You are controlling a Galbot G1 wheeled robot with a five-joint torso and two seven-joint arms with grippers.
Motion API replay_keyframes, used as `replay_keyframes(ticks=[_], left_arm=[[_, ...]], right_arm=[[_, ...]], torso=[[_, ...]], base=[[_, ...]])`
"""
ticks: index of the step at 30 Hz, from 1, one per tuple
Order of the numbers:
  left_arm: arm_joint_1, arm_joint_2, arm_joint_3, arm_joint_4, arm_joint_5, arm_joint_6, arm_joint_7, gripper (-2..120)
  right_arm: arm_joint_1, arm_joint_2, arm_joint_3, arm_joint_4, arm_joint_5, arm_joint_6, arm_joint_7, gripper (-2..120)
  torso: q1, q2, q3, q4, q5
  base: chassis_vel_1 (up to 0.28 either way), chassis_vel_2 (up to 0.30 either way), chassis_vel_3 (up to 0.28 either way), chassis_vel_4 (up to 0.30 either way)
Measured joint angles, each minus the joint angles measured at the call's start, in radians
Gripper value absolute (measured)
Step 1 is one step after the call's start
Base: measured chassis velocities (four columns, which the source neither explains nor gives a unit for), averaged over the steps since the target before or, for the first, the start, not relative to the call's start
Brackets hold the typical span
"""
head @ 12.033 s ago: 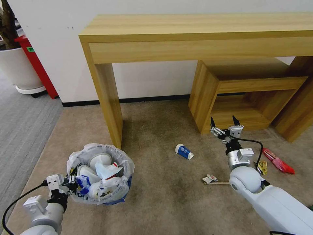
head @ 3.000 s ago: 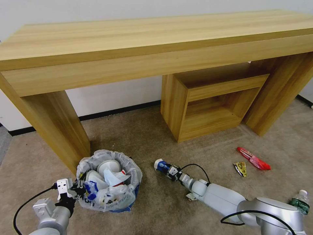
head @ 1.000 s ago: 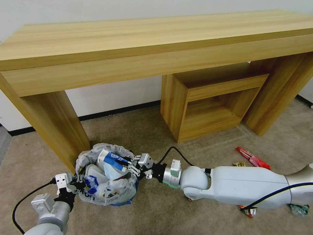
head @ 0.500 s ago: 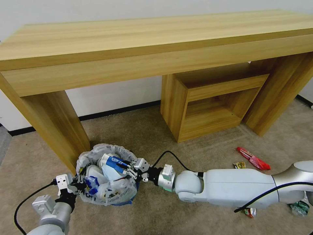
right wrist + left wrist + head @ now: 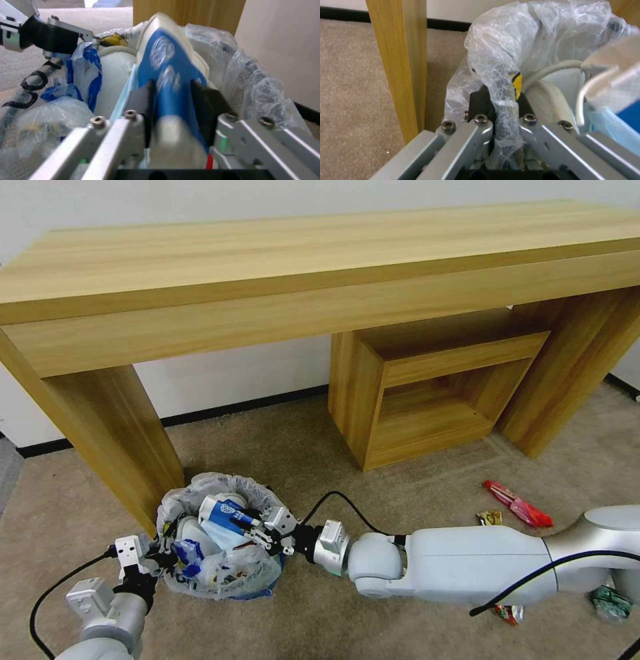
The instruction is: Pick up the trash bin and place the garbage on the floor into it.
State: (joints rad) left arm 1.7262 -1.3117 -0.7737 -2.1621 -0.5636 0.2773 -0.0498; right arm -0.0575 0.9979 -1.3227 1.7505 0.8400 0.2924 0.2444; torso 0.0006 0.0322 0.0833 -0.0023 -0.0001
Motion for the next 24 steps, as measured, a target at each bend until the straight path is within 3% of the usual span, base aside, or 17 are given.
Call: replay_keyframes(ticks=[6,11,14,19,23,24], left_arm=[[-0.003,0.003,-0.002,0.007,-0.001,0.0,0.0,3],[-0.004,0.003,-0.002,0.016,-0.001,0.0,0.0,3],[-0.009,0.001,0.0,0.023,0.001,0.001,0.0,3],[-0.008,0.001,-0.001,0.024,0.003,0.001,0.0,3],[-0.004,0.008,-0.006,0.028,0.003,0.001,-0.001,3],[-0.004,0.008,-0.006,0.028,0.003,0.001,-0.001,3]], right_arm=[[-0.012,-0.002,0.027,0.007,-0.005,0.007,-0.002,61],[-0.021,-0.004,0.056,0.014,-0.007,0.013,-0.001,75],[-0.043,-0.005,0.131,0.041,-0.013,0.023,0.01,89],[-0.07,-0.011,0.229,0.064,0.007,0.012,0.028,93],[-0.114,-0.064,0.399,0.091,0.062,-0.029,0.063,95],[-0.114,-0.064,0.399,0.091,0.062,-0.029,0.063,95]], torso=[[0.0,0.0,0.0,0.0,0.0],[0.0,0.0,0.0,-0.0001,0.0],[0.0,0.0,0.0,0.0,0.0001],[0.0,0.0,0.0,0.0,0.0001],[0.0,0.0,0.0,0.0001,0.0001],[0.0,0.0,0.0,0.0001,0.0001]], base=[[0.0,0.0,0.0,0.0],[0.0,0.0,0.0,0.0],[0.0,0.0,0.0,0.0],[0.0,0.0,0.0,0.0],[0.0,0.0,0.0,0.0],[0.0,0.0,0.0,0.0]])
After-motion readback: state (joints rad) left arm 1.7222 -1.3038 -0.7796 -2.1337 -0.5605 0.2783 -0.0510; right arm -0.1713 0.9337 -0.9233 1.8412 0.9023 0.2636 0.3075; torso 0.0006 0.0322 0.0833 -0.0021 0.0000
